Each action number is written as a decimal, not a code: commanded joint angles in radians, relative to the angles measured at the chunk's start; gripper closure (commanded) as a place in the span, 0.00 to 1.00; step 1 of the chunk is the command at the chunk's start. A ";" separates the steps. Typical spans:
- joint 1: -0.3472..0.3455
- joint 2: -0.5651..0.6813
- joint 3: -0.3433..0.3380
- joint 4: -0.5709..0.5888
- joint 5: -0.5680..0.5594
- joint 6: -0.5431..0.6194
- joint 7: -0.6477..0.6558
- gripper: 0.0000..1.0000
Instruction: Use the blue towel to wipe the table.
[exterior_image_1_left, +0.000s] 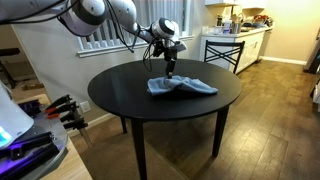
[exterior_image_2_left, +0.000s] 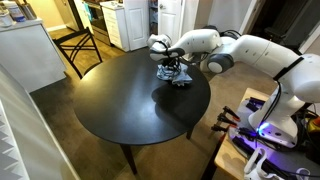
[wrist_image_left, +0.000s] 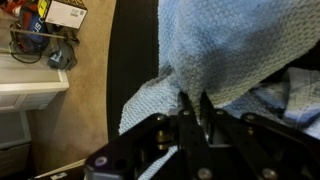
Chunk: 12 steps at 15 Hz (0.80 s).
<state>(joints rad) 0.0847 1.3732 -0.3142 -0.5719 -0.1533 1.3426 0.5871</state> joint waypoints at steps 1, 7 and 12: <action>-0.031 0.008 0.002 0.021 0.011 -0.040 -0.008 0.97; 0.045 0.021 0.028 0.061 -0.013 -0.032 -0.053 0.97; 0.148 0.053 0.040 0.088 -0.019 -0.030 -0.134 0.97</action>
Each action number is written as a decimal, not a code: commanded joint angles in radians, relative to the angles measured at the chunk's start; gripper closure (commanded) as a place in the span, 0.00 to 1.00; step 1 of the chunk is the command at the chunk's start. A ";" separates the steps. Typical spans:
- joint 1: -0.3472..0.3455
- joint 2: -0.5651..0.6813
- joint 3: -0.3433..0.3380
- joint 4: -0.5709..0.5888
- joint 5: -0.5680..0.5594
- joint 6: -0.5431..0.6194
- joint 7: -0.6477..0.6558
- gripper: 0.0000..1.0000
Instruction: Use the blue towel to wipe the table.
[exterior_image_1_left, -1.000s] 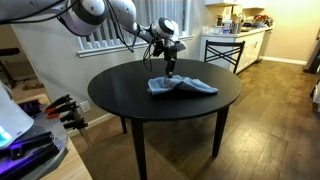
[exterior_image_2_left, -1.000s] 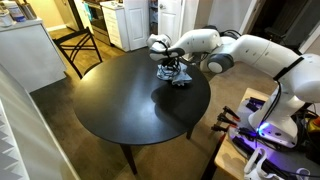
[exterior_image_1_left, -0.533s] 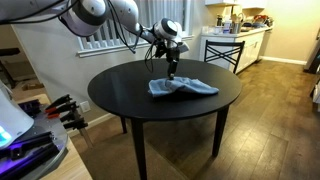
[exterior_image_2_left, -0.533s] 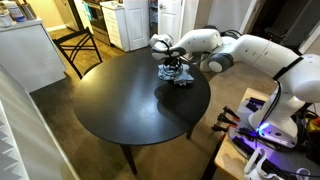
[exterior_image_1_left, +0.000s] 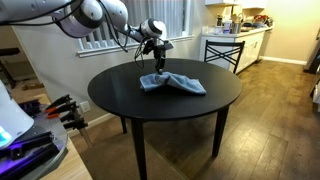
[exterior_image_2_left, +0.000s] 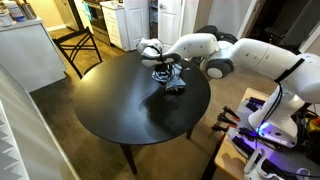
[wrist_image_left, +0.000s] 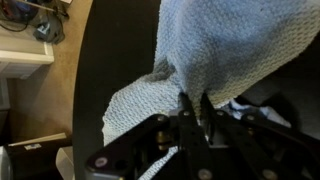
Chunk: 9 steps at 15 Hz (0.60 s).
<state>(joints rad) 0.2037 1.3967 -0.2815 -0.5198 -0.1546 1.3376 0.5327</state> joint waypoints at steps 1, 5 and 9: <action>0.041 0.036 0.014 0.036 -0.010 -0.024 -0.111 0.97; 0.058 0.109 0.067 0.155 -0.070 -0.148 -0.245 0.97; 0.118 0.085 0.068 0.105 -0.149 -0.208 -0.372 0.97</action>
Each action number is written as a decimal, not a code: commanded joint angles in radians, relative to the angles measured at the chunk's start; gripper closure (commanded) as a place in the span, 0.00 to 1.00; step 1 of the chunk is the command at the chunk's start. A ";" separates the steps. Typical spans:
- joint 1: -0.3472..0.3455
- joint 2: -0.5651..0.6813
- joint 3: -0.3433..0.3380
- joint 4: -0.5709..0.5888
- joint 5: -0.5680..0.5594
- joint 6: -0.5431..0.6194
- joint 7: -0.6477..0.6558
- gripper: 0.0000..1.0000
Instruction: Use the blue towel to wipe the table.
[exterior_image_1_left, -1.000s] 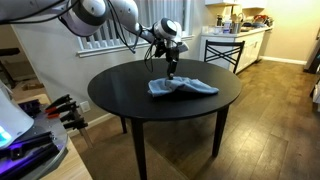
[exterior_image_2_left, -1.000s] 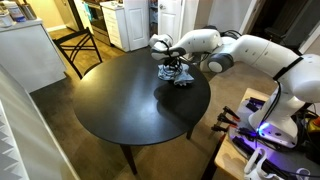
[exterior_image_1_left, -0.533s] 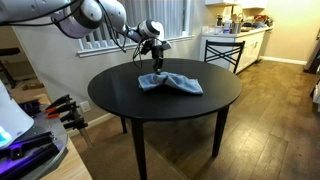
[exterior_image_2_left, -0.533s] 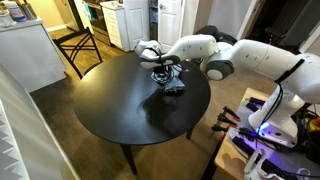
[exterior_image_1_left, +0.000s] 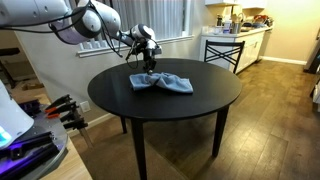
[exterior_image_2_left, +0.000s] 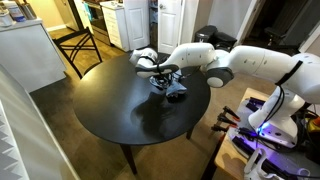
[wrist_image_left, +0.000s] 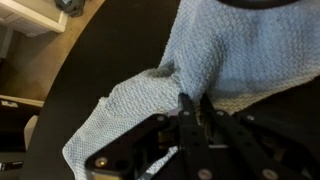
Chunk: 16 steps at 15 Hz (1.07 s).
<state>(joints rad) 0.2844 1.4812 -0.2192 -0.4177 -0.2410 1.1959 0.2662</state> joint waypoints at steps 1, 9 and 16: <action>0.055 0.000 0.008 0.007 -0.079 -0.075 -0.143 0.97; 0.138 0.000 0.192 0.046 0.078 0.028 -0.087 0.97; 0.155 -0.004 0.350 0.024 0.332 0.068 0.137 0.97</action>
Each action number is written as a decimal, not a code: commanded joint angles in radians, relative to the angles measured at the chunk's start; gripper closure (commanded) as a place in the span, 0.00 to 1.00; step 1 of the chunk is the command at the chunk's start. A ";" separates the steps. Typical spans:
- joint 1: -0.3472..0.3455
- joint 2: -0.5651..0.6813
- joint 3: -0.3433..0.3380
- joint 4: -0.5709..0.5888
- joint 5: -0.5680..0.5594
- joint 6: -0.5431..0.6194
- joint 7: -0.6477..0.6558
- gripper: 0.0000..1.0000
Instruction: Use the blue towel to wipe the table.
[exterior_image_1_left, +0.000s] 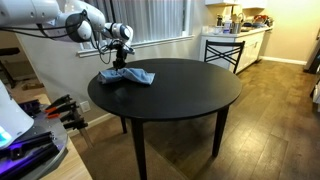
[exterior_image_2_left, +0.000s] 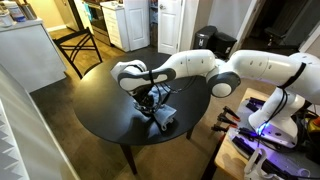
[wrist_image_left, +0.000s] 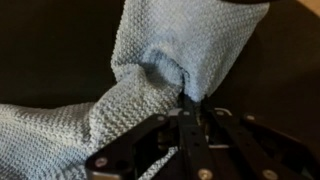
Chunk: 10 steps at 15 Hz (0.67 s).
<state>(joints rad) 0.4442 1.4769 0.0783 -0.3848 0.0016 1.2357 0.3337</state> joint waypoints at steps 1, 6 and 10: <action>-0.001 0.000 0.064 -0.012 0.113 0.043 0.076 0.97; 0.042 0.002 0.026 0.007 0.058 0.114 -0.080 0.97; 0.015 -0.042 -0.050 -0.029 -0.039 0.171 -0.155 0.97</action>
<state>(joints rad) 0.4837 1.4714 0.0809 -0.3795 0.0239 1.3566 0.2492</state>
